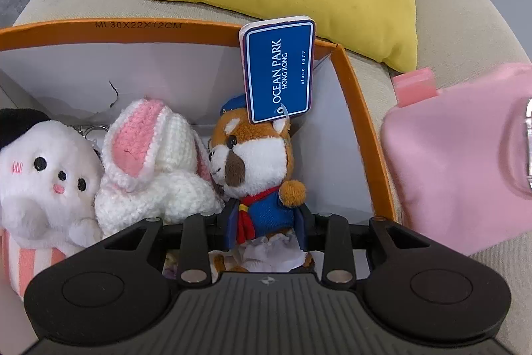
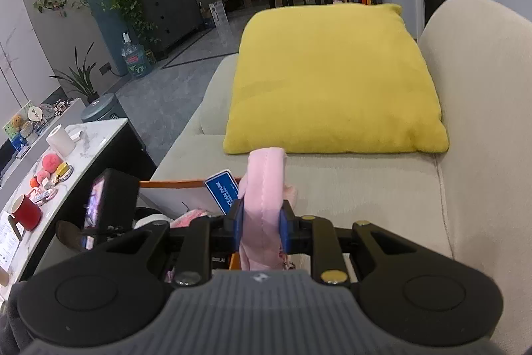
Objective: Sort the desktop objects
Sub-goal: 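Carry the fox plush into the box with the left gripper, then release the fox in the box while the right gripper lowers the pouch inside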
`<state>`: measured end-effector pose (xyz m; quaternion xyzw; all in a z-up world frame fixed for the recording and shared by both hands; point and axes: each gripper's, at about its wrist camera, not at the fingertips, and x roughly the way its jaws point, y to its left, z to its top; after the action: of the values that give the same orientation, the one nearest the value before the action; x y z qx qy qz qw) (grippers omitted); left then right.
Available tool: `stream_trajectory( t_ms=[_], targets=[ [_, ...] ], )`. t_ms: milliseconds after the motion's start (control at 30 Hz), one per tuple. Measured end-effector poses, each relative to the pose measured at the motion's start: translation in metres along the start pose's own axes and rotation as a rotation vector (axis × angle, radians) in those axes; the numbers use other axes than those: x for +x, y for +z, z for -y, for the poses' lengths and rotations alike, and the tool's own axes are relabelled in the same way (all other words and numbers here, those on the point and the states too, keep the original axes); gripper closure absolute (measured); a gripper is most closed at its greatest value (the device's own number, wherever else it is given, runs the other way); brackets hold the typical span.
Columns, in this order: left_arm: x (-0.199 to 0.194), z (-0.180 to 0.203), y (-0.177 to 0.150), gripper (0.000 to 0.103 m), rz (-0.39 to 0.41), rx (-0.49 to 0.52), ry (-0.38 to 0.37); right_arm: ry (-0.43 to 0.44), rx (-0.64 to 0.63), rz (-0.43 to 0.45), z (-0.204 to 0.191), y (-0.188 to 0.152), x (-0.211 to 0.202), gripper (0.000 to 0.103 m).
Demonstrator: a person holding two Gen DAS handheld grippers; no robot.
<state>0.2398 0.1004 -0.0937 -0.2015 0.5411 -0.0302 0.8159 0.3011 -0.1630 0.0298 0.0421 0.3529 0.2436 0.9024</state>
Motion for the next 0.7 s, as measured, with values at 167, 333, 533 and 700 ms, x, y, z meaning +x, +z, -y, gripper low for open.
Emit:
stream_trajectory(
  t_ms=[167, 333, 533, 700],
  targets=[
    [-0.023, -0.002, -0.003, 0.046, 0.04, 0.038, -0.028, 0.016, -0.014, 0.021, -0.012, 0.001, -0.017, 0.08],
    [-0.066, 0.004, -0.022, 0.041, 0.114, 0.067, -0.02, 0.037, -0.022, 0.025, -0.029, -0.004, -0.034, 0.08],
    [-0.112, -0.008, -0.042, 0.058, 0.182, 0.047, -0.034, 0.023, -0.05, -0.011, -0.063, -0.026, -0.038, 0.08],
    [-0.121, -0.02, -0.054, 0.062, 0.195, 0.051, -0.049, -0.018, -0.024, -0.085, -0.079, -0.051, -0.021, 0.08]
  ],
)
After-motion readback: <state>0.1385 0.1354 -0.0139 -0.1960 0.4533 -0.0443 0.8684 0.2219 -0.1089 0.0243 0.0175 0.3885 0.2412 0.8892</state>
